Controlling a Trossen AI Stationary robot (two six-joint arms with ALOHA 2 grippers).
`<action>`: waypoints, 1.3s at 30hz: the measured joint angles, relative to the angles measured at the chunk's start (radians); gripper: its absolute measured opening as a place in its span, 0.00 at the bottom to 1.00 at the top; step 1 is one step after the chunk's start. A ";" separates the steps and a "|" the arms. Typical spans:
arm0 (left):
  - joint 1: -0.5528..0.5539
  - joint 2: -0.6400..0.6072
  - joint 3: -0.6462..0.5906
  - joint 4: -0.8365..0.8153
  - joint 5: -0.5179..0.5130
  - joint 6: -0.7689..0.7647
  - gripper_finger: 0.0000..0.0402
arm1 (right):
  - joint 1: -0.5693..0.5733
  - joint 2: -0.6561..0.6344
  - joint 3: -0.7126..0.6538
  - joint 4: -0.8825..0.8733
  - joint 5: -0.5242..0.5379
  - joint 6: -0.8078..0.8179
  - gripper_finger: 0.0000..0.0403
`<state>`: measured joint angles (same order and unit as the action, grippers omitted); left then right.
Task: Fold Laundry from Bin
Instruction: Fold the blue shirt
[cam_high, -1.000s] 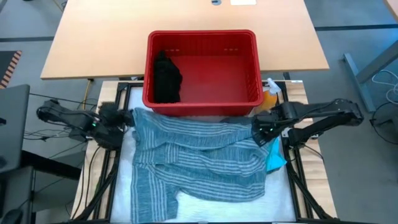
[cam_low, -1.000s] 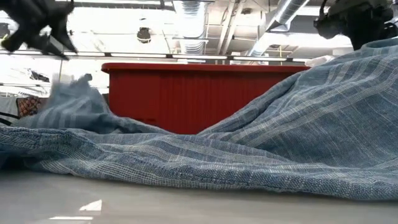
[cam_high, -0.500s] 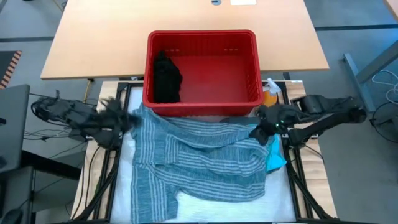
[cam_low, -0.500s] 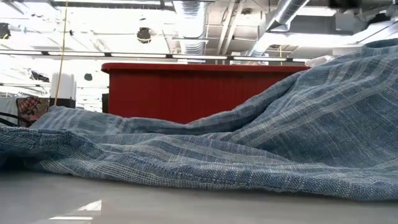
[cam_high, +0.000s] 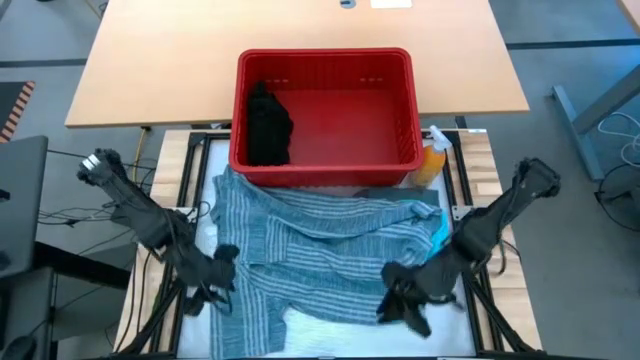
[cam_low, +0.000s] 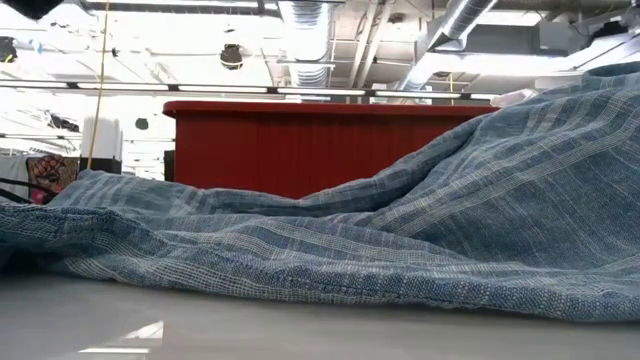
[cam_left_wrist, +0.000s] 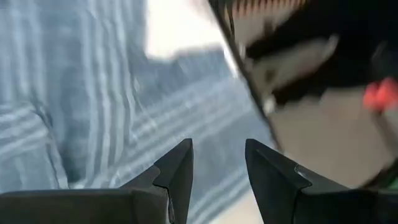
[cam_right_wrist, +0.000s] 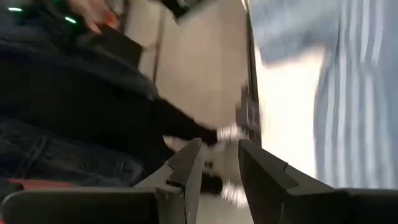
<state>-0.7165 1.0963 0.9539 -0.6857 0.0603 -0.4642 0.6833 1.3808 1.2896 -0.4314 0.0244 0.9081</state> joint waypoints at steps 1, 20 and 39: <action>-0.023 0.026 0.000 -0.019 0.003 0.026 0.34 | 0.018 0.027 0.000 -0.004 -0.003 0.046 0.33; -0.254 0.374 0.001 -0.012 -0.174 0.106 0.34 | 0.241 0.377 0.000 -0.336 -0.053 -0.043 0.33; -0.286 0.457 -0.013 -0.022 -0.198 0.054 0.58 | 0.235 0.440 0.000 -0.446 0.076 -0.101 0.47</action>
<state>-1.0023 1.5532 0.9408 -0.7077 -0.1375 -0.4102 0.9185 1.8206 1.2892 -0.8777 0.1002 0.8068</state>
